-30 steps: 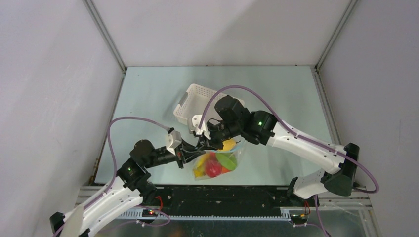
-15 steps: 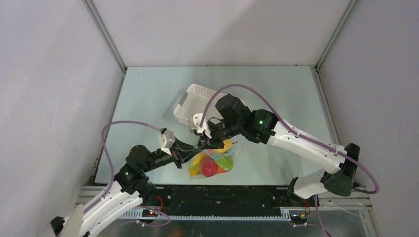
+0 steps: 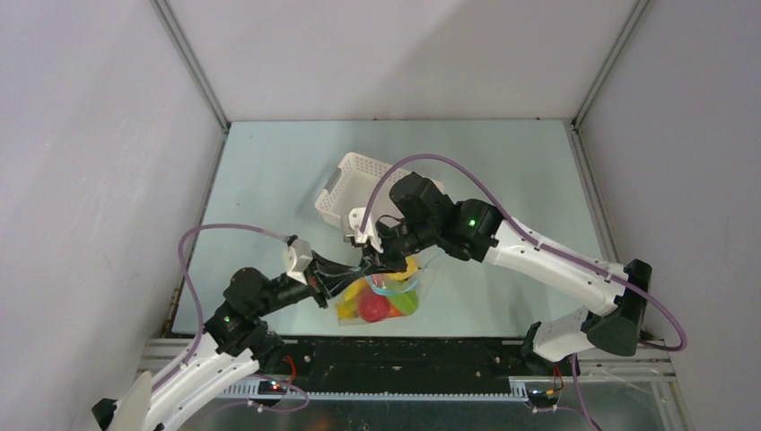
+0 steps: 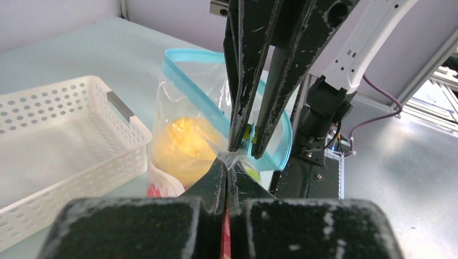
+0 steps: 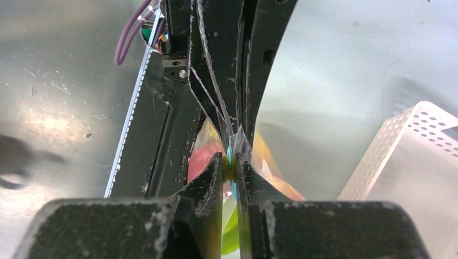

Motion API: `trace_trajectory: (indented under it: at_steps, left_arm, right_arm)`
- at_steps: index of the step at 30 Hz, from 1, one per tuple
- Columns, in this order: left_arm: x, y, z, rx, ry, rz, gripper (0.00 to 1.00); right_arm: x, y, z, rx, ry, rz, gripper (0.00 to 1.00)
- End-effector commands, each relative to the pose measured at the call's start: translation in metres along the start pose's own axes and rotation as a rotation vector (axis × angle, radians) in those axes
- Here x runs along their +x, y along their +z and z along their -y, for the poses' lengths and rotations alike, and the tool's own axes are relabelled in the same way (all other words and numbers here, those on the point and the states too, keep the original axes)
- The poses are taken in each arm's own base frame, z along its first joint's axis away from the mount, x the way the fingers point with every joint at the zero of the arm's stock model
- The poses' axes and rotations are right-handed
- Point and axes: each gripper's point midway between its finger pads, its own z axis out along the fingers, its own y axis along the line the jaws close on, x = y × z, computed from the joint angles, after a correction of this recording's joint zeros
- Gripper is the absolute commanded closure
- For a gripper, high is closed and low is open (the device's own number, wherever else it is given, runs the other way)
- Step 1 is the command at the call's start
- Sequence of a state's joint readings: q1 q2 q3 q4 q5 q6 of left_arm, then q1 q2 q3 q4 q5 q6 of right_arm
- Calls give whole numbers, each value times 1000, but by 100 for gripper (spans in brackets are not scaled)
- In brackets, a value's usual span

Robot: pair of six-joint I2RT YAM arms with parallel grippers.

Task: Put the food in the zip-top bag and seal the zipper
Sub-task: Zip the zipper food storage bag at the center of the board.

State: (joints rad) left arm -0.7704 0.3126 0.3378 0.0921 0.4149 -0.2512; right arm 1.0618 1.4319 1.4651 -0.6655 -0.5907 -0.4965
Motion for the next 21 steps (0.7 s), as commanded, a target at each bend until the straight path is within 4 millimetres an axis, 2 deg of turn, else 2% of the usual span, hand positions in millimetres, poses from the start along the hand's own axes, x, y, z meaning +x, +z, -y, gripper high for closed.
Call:
trace_trajectory:
  at_steps: [1,7,11,14,17,19,20,21]
  left_arm:
    - [-43,-7,0,-39,38,175,100]
    - [-37,-7,-3,-52,9,167,100]
    - [-33,-5,-2,-39,4,151,100]
    - [-31,-3,12,45,23,117,100]
    - [-28,-1,18,83,40,81,100]
    - [-27,1,11,44,40,58,92]
    - [-32,1,10,33,54,59,81]
    - [-28,2,5,12,48,31,77]
  right_arm:
    - [16,-10,-3,33,76,-70,95]
    - [17,-20,5,89,92,-66,95]
    - [9,-22,-3,54,76,-29,99]
    - [4,-20,-8,24,57,-11,99]
    - [-1,-18,-10,1,45,2,100]
    - [-3,-17,-13,-22,35,2,100]
    - [-6,-18,-15,-34,22,4,100]
    - [-6,-18,-15,-41,19,1,100]
